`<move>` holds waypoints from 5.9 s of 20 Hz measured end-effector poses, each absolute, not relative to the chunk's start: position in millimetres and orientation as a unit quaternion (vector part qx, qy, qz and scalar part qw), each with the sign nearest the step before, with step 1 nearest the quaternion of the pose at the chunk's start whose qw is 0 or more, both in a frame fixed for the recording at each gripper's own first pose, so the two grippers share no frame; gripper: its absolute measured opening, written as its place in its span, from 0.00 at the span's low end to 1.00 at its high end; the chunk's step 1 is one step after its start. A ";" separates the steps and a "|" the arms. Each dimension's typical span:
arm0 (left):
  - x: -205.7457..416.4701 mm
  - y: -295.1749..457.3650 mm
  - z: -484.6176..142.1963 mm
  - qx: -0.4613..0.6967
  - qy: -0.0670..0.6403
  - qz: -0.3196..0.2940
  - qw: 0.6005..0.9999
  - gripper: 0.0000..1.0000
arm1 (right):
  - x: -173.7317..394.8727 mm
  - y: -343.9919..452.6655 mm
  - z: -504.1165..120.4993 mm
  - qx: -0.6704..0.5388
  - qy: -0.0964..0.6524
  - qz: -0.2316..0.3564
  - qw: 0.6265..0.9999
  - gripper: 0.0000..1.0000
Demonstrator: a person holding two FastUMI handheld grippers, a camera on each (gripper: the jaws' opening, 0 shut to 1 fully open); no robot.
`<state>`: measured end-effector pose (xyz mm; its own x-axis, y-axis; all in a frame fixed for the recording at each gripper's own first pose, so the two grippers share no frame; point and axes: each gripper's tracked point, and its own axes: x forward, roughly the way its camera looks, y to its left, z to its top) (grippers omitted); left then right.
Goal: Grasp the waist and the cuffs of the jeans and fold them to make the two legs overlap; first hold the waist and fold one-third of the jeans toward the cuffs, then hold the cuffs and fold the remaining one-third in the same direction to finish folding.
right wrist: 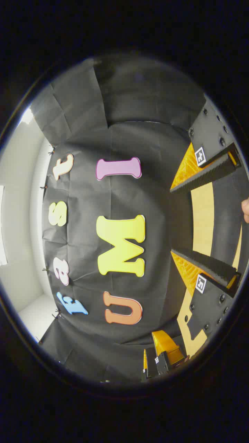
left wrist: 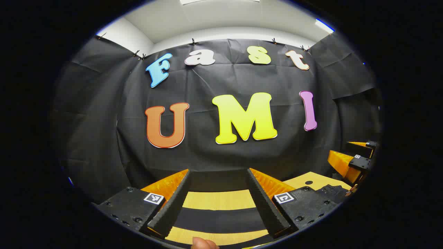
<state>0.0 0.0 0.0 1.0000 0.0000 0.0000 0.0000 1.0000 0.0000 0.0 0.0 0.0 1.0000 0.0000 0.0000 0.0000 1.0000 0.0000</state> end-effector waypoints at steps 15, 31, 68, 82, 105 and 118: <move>-3.6 10.3 -14.5 0.005 0.008 -0.007 1.000 0.99 | -1.8 14.9 -8.2 -0.015 0.008 0.003 1.000 0.95; -81.8 134.7 -104.6 -0.135 0.154 0.089 0.975 1.00 | -1.8 25.1 -12.9 -0.022 0.017 0.026 0.999 0.95; -230.2 237.5 -332.2 -0.589 0.364 0.362 0.624 0.12 | 0.1 -60.5 -87.0 0.106 0.189 -0.021 0.976 0.95; -226.8 239.1 -333.7 -0.597 0.364 0.362 0.617 0.05 | -95.3 -272.0 -237.5 0.253 0.481 -0.227 0.808 0.93; -225.5 239.6 -333.7 -0.610 0.369 0.368 0.596 0.05 | -118.6 -281.7 -291.9 0.306 0.518 -0.257 0.756 0.07; -181.3 253.8 -284.3 -0.641 0.353 0.350 0.585 0.04 | -77.5 -272.1 -212.5 0.484 0.437 -0.182 0.736 0.06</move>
